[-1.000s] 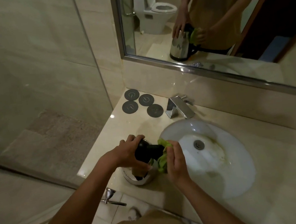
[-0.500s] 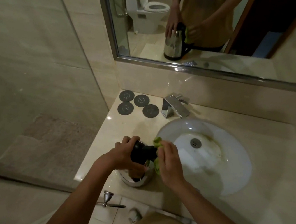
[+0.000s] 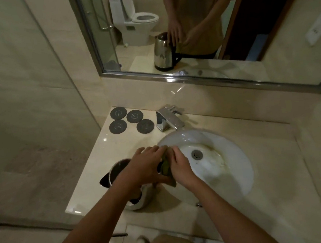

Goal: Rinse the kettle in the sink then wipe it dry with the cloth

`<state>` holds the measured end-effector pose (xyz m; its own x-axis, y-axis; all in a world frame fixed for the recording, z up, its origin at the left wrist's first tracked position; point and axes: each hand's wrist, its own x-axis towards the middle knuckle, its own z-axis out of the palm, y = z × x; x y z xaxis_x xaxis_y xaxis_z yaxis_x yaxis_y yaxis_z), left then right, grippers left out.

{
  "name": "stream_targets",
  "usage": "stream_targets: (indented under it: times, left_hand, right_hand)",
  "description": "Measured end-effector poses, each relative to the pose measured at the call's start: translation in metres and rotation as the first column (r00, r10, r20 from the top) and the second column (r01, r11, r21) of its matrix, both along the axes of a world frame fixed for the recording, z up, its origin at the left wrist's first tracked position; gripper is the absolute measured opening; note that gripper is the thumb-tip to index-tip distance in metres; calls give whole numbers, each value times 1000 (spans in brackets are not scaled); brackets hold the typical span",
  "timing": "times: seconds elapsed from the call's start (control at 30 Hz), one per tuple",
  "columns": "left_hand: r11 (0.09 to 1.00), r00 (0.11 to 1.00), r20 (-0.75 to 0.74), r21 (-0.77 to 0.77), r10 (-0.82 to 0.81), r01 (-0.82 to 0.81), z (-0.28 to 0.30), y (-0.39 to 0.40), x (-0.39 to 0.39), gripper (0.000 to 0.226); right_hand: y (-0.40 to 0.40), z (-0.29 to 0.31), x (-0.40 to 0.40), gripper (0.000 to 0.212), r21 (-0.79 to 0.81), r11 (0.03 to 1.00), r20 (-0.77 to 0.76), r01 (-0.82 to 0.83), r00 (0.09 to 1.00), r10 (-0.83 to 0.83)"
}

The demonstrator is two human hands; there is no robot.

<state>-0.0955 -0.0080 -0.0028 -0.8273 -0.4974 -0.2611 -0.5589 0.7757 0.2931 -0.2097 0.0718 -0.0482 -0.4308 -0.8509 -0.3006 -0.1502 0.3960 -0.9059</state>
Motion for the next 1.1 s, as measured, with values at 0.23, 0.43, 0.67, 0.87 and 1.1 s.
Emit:
stream_targets:
  times: [0.23, 0.43, 0.67, 0.87, 1.1]
  left_hand:
    - [973, 942, -328, 232, 63, 15, -25, 40, -81, 52]
    - [875, 971, -222, 450, -86, 180, -67, 100, -178, 37]
    - [810, 977, -80, 548, -199, 210, -105, 186, -280, 29]
    - [834, 959, 15, 498, -282, 238, -144, 211, -309, 38]
    - [833, 978, -39, 518, -203, 193, -127, 162, -280, 30]
  right_hand:
    - [52, 2, -75, 27, 90, 949, 181, 302, 932, -313]
    - [158, -7, -152, 31, 257, 900, -34, 351, 934, -355]
    - [245, -47, -221, 34, 410, 777, -315, 477, 874, -370]
    - [261, -98, -243, 33, 511, 728, -304, 457, 888, -344]
    - [237, -63, -241, 45, 624, 671, -521, 401, 853, -26]
